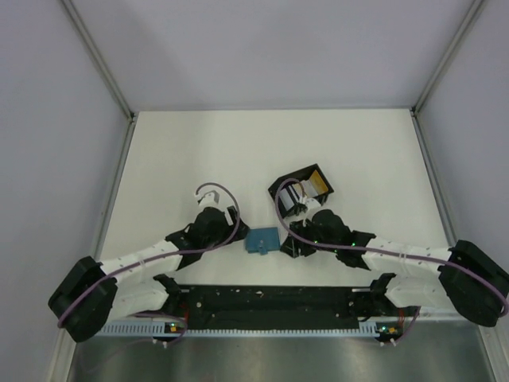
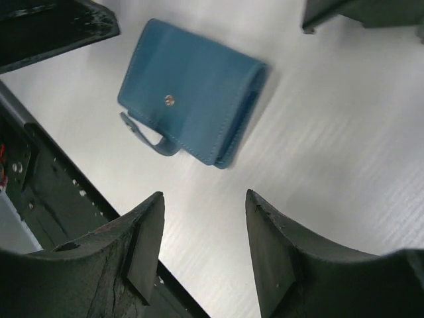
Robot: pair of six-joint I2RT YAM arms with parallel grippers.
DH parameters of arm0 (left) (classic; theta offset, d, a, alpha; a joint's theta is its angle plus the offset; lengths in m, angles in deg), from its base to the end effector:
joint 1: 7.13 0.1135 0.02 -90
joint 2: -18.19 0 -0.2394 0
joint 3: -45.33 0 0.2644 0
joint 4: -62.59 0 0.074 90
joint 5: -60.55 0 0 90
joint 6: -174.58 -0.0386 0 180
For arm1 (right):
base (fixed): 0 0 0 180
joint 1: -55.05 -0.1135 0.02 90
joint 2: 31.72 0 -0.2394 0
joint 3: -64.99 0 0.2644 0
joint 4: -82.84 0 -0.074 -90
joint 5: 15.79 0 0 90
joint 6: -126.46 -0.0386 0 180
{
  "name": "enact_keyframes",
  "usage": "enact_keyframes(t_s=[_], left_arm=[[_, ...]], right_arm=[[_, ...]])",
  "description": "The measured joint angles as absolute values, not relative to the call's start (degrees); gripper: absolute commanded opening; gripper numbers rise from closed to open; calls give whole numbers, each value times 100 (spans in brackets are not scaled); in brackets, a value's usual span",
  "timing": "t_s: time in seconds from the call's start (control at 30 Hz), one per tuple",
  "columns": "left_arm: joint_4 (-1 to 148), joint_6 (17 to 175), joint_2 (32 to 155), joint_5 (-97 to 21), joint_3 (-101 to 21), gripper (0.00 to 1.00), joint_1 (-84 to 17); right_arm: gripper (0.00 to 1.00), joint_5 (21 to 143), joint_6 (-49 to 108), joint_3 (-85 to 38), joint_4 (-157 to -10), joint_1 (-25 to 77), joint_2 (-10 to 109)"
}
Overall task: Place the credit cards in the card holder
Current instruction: Open the card holder at the center of the board.
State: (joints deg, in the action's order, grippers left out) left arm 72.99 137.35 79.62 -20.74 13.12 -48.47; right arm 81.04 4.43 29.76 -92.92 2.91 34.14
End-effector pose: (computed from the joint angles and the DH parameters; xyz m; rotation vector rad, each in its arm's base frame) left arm 0.1710 -0.1427 0.1232 -0.3177 2.3291 -0.6869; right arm 0.1448 0.1937 0.1330 -0.4804 2.2916 0.9224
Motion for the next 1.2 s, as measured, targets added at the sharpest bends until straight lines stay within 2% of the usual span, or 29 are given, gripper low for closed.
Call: enact_keyframes(t_s=[0.17,0.37,0.63,0.87,1.2], left_arm=[[7360,13058,8550,-2114,652,86,-4808],[7190,12581,9278,-2555,189,88,-4690],[6755,12599,9761,-3322,226,72,-4618],[6038,12905,9490,-3349,838,61,-4526],[6152,13388,8922,-3550,1312,58,-4581]], right_arm=[[53,8076,-427,2961,-9153,466,3688],[55,8609,-1349,2919,-9821,466,4536],[56,8801,-1940,2663,-10416,466,5163],[57,8688,-1791,1936,-9867,534,5622],[60,8423,-1052,1227,-9452,1113,5727]])
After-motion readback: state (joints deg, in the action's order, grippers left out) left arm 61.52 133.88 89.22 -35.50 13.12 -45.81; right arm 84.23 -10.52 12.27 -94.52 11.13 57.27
